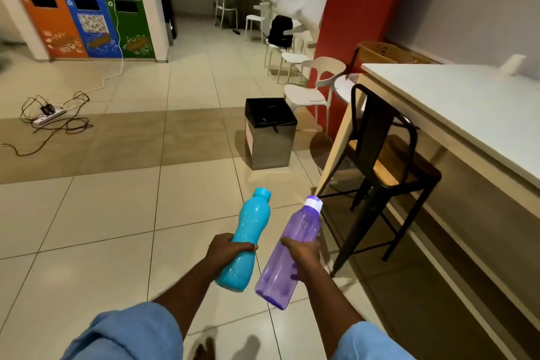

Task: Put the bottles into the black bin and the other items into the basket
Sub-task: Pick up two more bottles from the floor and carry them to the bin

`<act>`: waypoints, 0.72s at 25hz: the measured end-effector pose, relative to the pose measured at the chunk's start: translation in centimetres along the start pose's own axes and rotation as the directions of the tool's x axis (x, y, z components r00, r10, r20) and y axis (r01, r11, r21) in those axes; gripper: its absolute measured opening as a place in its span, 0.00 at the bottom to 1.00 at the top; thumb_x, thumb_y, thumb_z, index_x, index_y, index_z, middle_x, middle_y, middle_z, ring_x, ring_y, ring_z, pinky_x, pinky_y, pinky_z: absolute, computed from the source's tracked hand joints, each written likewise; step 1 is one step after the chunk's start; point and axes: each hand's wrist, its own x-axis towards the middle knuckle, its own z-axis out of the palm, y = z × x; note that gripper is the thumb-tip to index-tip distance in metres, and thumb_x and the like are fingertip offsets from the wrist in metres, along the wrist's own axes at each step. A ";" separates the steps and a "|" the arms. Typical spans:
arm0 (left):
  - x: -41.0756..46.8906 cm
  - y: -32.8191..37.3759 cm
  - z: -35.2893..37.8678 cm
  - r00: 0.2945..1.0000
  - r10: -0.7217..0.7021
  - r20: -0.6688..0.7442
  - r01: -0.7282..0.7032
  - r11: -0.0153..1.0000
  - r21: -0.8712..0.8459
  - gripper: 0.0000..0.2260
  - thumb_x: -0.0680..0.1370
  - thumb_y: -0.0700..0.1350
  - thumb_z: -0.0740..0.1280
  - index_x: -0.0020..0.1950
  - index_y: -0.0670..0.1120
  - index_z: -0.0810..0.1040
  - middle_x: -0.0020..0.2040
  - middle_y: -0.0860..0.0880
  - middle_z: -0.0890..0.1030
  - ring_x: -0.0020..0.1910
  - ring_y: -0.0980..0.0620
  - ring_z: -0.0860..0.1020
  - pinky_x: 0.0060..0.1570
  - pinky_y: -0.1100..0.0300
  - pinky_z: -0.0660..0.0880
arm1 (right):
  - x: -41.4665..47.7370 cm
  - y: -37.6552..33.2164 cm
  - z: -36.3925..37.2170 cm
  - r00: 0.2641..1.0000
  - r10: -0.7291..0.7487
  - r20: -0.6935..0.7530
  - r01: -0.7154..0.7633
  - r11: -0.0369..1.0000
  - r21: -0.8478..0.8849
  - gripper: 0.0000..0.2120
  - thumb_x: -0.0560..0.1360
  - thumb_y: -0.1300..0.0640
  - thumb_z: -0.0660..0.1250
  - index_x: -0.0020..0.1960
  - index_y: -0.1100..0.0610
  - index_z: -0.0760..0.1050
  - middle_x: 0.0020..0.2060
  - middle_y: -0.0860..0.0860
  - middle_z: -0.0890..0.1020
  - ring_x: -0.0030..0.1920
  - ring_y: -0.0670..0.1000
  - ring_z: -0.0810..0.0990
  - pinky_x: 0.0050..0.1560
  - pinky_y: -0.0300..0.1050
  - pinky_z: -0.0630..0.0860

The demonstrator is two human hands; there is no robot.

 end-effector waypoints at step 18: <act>37.1 17.5 -10.6 0.999 -0.038 0.006 0.037 0.990 0.139 0.23 0.62 0.54 0.80 0.50 0.47 0.77 0.41 0.49 0.83 0.38 0.53 0.83 0.29 0.65 0.75 | 26.0 -24.4 21.0 0.999 0.000 -0.046 -0.003 0.999 -0.051 0.37 0.67 0.56 0.78 0.68 0.57 0.60 0.58 0.57 0.73 0.57 0.59 0.77 0.55 0.59 0.79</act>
